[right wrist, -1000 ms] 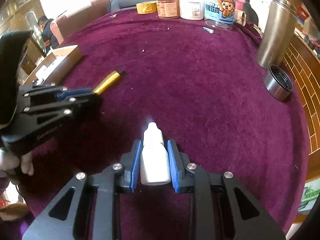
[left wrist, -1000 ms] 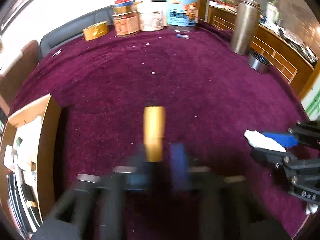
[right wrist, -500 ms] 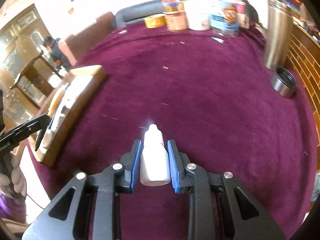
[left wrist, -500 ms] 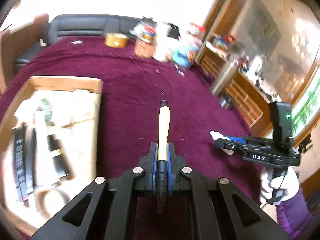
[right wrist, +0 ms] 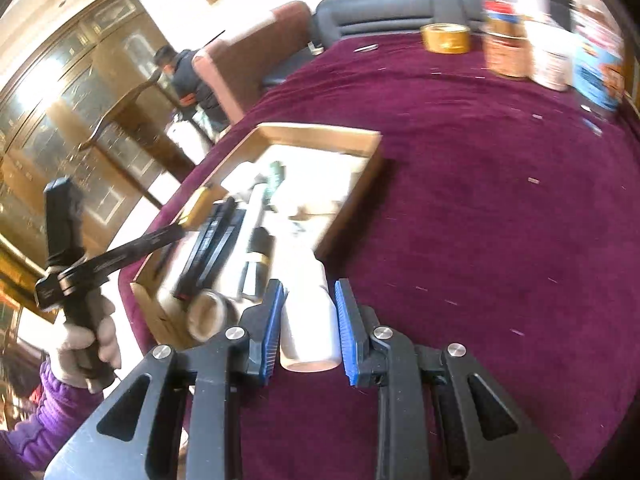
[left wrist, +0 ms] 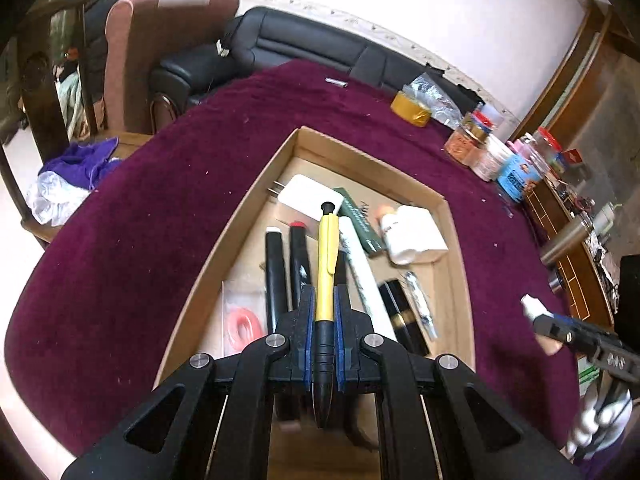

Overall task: Organize rigid objects
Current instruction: 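Place the yellow pen in the tray while the right gripper places the white bottle there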

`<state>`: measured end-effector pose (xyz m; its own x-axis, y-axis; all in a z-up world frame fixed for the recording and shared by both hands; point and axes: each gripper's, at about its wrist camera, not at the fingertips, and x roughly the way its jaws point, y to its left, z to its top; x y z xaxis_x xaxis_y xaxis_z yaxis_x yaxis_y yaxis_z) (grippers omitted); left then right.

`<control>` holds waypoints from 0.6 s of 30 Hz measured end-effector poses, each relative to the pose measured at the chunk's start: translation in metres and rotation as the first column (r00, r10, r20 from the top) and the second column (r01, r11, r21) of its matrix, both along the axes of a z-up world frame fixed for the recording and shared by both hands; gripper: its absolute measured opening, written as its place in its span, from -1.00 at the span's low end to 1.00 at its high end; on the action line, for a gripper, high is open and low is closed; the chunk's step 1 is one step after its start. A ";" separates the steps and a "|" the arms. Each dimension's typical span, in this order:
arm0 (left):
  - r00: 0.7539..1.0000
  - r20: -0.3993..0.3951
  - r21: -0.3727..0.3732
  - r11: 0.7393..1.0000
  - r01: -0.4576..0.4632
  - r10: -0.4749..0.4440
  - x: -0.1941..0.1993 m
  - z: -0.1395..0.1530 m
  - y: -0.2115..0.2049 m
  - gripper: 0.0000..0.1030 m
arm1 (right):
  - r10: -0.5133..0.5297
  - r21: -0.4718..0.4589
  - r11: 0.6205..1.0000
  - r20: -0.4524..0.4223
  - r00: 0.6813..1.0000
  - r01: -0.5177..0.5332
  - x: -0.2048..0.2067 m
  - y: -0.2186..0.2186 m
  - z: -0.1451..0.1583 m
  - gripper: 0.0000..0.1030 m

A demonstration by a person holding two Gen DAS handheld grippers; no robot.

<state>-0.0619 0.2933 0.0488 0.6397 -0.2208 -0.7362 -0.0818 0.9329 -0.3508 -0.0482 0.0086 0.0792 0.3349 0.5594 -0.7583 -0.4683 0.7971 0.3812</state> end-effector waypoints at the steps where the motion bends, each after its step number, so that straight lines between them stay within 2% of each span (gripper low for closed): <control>1: 1.000 -0.002 0.006 1.000 0.000 0.000 0.005 0.000 0.001 -0.88 | 0.014 0.000 1.000 -0.004 1.000 -0.014 0.000 0.010 -0.001 -0.53; 9: 0.998 -0.033 0.045 0.997 0.061 -0.059 0.069 0.002 -0.005 -0.88 | 0.104 -0.023 0.994 -0.048 0.993 -0.105 0.002 0.066 -0.020 -0.53; 18: 0.992 -0.101 0.095 0.992 0.079 -0.070 0.123 -0.013 -0.022 -0.89 | 0.134 -0.098 0.986 -0.051 0.990 -0.138 -0.010 0.087 -0.033 -0.53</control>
